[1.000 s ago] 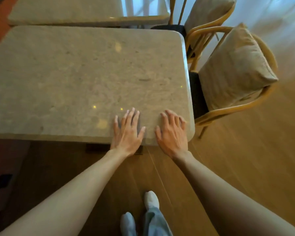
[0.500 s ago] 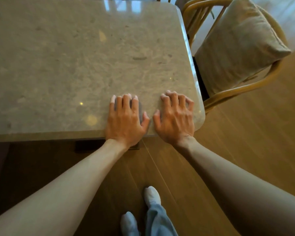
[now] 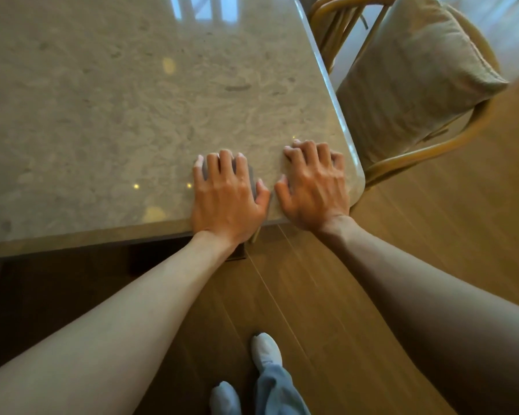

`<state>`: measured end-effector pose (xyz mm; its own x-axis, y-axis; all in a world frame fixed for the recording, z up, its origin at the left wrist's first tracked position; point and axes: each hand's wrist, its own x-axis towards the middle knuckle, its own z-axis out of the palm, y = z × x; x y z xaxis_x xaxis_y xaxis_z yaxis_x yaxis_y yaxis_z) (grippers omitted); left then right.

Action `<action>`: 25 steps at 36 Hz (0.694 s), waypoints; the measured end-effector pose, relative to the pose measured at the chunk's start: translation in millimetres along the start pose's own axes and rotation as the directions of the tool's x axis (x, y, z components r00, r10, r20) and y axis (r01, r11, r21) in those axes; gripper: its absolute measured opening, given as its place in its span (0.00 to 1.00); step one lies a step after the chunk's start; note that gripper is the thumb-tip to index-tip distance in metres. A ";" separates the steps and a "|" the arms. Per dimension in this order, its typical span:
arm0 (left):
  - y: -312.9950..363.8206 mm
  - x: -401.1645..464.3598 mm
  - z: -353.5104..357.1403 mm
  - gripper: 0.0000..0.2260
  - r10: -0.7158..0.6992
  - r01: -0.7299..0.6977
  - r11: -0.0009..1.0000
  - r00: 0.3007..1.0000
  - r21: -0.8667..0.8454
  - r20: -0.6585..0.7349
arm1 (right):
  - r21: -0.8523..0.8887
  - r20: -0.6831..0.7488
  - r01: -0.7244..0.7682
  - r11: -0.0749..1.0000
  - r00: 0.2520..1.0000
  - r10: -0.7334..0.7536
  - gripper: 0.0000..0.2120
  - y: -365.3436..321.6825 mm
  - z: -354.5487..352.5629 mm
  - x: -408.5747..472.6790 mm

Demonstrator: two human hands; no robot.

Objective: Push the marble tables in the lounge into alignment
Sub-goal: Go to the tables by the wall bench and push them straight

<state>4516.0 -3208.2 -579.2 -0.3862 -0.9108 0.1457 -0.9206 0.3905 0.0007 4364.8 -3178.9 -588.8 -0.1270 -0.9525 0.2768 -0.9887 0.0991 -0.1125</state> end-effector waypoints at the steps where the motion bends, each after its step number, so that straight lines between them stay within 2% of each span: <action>1: 1.9 3.4 0.4 0.26 -0.004 0.004 1.000 1.000 -0.003 0.000 | 0.003 -0.003 0.004 1.000 1.000 -0.004 0.23 2.9 0.1 3.3; 25: 24.2 31.2 8.3 0.23 -0.031 0.030 0.999 0.998 -0.023 -0.058 | 0.032 -0.026 0.052 0.998 0.998 -0.052 0.23 35.3 4.9 30.9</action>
<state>4481.1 -3228.3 -582.9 -0.3537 -0.9132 0.2026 -0.9301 0.3664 0.0276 4326.4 -3206.2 -588.9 -0.0779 -0.9485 0.3069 -0.9909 0.0399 -0.1282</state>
